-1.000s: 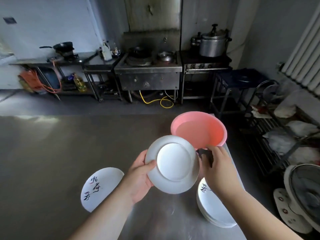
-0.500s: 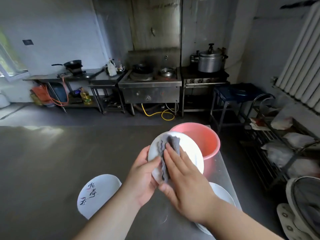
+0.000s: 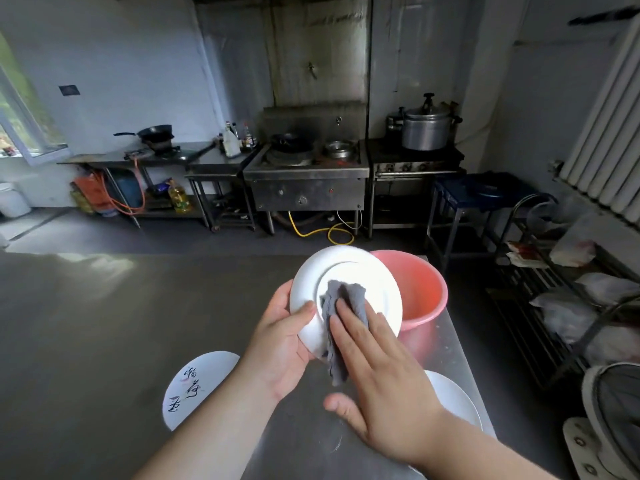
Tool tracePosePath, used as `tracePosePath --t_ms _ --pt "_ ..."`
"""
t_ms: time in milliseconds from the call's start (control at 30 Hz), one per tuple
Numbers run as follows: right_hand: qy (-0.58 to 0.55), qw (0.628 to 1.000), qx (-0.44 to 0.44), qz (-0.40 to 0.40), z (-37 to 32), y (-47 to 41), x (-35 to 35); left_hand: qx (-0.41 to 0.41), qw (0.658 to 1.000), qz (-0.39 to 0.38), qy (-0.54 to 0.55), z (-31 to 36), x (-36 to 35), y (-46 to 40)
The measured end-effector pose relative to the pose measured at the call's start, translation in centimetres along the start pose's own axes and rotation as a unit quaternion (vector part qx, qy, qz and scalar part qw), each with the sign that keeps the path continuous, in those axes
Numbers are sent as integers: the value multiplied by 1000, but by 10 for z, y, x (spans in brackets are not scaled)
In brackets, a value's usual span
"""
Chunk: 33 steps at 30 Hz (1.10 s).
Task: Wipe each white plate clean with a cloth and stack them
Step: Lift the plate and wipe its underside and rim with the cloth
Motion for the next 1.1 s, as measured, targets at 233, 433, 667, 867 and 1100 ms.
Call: tracePosePath --t_ms 233,433,667,867,1100 --pt "19 996 -81 -30 34 -33 27 16 1000 -17 3 0 9 0" --pt "-12 999 -32 -1 2 -21 -5 -14 1000 1 9 26 28 -14" --pt "7 992 -126 -8 24 -61 28 -8 1000 -8 27 36 46 -9" --pt "-139 980 -108 98 -13 -41 -5 -19 999 7 50 51 64 -10" --pt "-155 977 -106 97 26 -89 51 -4 995 -43 85 57 74 -1"
Point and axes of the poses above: each hand's wrist, its own y-axis away from the middle knuckle, its own x-axis out of the back of the hand, z = x × y, the point moved 2 cm from there along -y, towards the middle knuckle, and after that the axes turned 15 degrees about -z, right-handed, at the moved point
